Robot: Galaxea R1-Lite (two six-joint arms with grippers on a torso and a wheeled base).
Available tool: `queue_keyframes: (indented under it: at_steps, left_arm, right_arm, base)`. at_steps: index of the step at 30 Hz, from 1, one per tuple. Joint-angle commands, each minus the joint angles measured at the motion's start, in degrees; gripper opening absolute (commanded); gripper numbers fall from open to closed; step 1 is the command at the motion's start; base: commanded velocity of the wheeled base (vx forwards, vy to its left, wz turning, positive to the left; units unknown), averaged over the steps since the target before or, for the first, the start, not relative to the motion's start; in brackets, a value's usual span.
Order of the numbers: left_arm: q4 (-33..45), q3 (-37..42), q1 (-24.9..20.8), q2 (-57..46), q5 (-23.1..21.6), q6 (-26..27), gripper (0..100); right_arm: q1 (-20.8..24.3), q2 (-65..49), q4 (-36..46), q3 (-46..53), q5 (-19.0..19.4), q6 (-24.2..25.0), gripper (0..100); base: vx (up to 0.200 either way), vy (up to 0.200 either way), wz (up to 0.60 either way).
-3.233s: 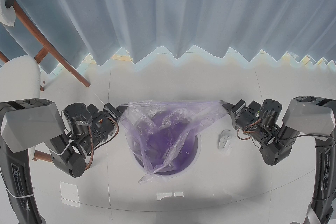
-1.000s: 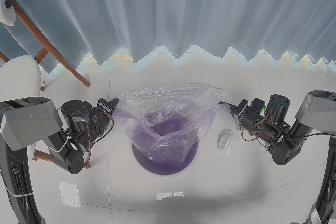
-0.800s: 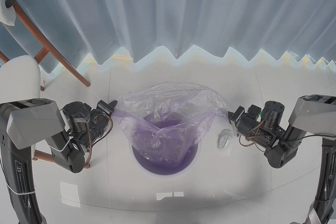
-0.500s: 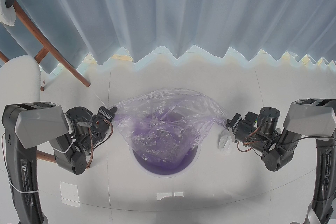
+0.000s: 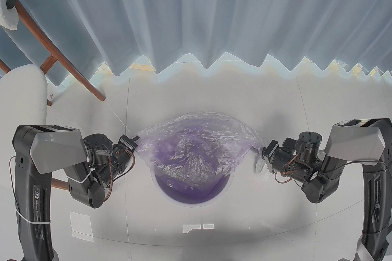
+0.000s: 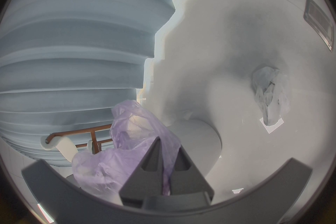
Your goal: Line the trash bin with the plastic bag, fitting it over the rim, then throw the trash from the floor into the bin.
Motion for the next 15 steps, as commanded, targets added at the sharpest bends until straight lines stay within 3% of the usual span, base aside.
queue_keyframes:
  at_steps: [1, 5, 15]
  left_arm:
    - [0.0, 0.2, 0.1, 1.9, -0.3, 0.0, 0]
    - [-0.1, 1.5, 0.2, 2.2, -0.8, 0.0, 0]
    - [-0.3, 7.8, 1.6, 0.9, -7.1, 0.4, 0]
  right_arm:
    - [0.0, 1.4, 0.0, 0.2, 0.0, 0.0, 0]
    - [0.1, 1.6, 0.0, 0.9, 0.0, -0.4, 0]
    - [1.0, 1.4, -0.2, 5.2, 2.3, -3.8, 0]
  base:
    - [0.0, 0.0, 0.0]
    - [0.0, 0.0, 0.0]
    - [0.0, 0.0, 0.0]
